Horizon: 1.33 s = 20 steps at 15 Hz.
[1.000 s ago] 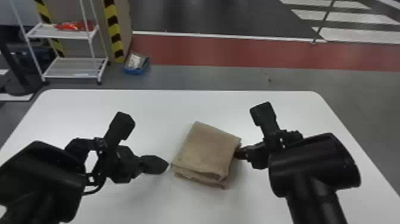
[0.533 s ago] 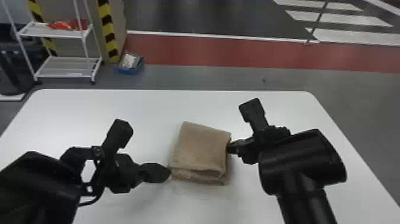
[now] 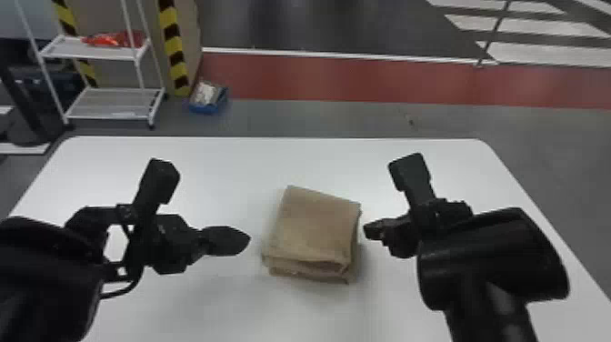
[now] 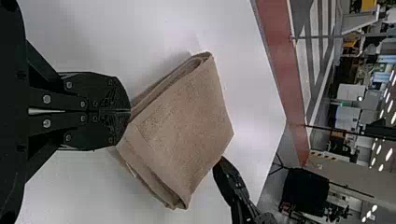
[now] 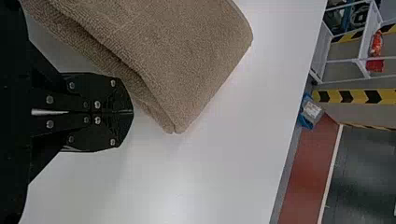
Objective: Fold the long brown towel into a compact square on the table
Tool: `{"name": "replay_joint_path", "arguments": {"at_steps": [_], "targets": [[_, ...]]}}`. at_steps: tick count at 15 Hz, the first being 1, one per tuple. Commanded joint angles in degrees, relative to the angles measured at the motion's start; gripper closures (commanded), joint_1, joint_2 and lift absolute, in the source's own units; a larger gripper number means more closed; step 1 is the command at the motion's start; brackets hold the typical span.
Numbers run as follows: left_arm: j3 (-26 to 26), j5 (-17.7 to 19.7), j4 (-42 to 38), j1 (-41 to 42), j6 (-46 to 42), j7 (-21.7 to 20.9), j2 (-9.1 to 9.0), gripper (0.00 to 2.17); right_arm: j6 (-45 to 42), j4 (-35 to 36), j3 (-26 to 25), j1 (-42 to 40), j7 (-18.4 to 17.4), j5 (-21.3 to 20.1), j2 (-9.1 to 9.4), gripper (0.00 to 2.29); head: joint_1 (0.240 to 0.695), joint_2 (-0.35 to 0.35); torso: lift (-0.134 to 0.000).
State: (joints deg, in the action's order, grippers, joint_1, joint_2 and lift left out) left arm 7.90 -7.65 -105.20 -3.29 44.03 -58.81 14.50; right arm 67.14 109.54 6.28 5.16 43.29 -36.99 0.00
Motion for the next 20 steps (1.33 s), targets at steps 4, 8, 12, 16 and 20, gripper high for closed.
{"name": "replay_joint_path", "arguments": {"at_steps": [4, 8, 12, 16, 20], "targets": [[-2.6, 1.1, -2.6, 1.5, 0.9, -0.2, 1.41, 2.15, -2.1, -10.6, 0.6, 7.1, -4.1, -2.5, 0.05, 2.10, 0.695, -0.103, -0.124], [-3.0, 1.4, -2.6, 1.5, 0.9, -0.2, 1.41, 2.15, -10.4, -14.2, 1.2, 8.0, -6.5, -0.7, 0.05, 2.10, 0.695, -0.094, -0.124], [-3.0, 1.4, -2.6, 1.8, 0.9, -0.2, 1.41, 2.15, -11.6, -15.6, 2.0, 8.9, -6.4, 2.5, 0.05, 2.10, 0.695, -0.067, -0.124], [-3.1, 1.5, -2.6, 1.9, 0.8, 0.0, 1.76, 2.15, -17.1, -15.9, 2.2, 8.4, -6.4, 6.4, 0.05, 2.10, 0.695, -0.038, -0.124], [-3.6, 2.0, -2.6, 2.1, 0.2, -0.1, 2.11, 2.15, -16.6, -15.1, 2.2, 7.2, -7.0, 4.0, 0.05, 2.10, 0.695, -0.018, -0.124]]}}
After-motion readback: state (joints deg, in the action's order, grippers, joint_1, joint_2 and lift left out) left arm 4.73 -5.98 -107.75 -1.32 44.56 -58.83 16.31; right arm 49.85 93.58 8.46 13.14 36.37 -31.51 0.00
